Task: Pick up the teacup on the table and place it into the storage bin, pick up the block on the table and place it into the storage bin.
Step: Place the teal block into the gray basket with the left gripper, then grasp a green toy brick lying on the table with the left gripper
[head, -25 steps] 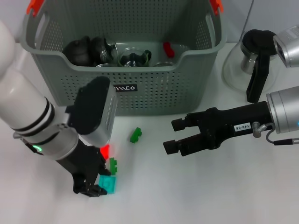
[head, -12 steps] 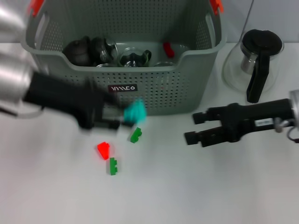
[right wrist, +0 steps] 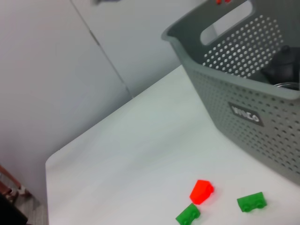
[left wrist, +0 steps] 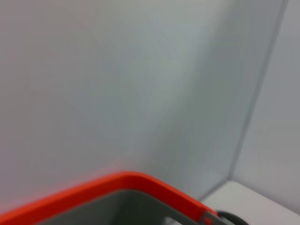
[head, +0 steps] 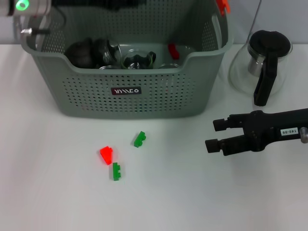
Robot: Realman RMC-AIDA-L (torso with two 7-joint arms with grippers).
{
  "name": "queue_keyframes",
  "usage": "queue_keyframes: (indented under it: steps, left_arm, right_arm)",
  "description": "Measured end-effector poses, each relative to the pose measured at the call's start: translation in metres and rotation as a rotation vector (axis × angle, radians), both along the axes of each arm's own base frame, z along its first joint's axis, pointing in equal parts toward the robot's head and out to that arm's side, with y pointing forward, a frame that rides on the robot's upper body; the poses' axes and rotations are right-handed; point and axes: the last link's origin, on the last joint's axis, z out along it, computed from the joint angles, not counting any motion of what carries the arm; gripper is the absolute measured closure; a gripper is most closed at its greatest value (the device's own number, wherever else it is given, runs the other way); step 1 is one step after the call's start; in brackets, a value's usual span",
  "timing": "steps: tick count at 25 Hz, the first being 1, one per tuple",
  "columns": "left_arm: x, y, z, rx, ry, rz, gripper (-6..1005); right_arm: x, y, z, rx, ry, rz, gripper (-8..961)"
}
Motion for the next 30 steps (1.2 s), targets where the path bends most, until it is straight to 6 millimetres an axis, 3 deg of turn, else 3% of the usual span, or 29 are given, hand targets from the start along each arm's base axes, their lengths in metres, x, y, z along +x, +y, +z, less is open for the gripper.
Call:
queue_keyframes:
  steps: [5, 7, 10, 13, 17, 22, 26, 30]
  left_arm:
    - [0.01, 0.009, 0.0, 0.039, -0.005, 0.02, 592]
    - [0.013, 0.007, 0.004, 0.042, -0.009, 0.014, 516]
    - [0.019, -0.007, 0.009, 0.003, 0.009, -0.034, 403]
    - [0.024, -0.038, 0.006, -0.126, 0.079, -0.152, 287]
    - [0.023, -0.084, -0.016, -0.34, 0.229, -0.31, 146]
    - [0.011, -0.121, -0.044, -0.457, 0.422, -0.359, 47]
    - [-0.001, -0.133, -0.063, -0.504, 0.601, -0.37, 48]
    - [-0.016, -0.128, -0.089, -0.536, 0.72, -0.332, 49]
  right_arm:
    - [-0.002, -0.001, 0.0, -0.007, -0.001, 0.019, 6]
    - [-0.002, -0.001, 0.0, -0.009, -0.001, 0.025, 6]
    - [-0.002, -0.001, 0.001, -0.009, -0.004, 0.035, 6]
    - [-0.001, 0.0, 0.003, -0.009, -0.007, 0.038, 7]
    - [0.0, 0.001, 0.004, -0.004, -0.008, 0.034, 7]
    - [0.001, 0.001, 0.005, 0.001, -0.009, 0.03, 7]
    - [0.001, 0.002, 0.006, 0.004, -0.011, 0.03, 7]
    - [0.001, 0.002, 0.005, 0.003, -0.011, 0.03, 7]
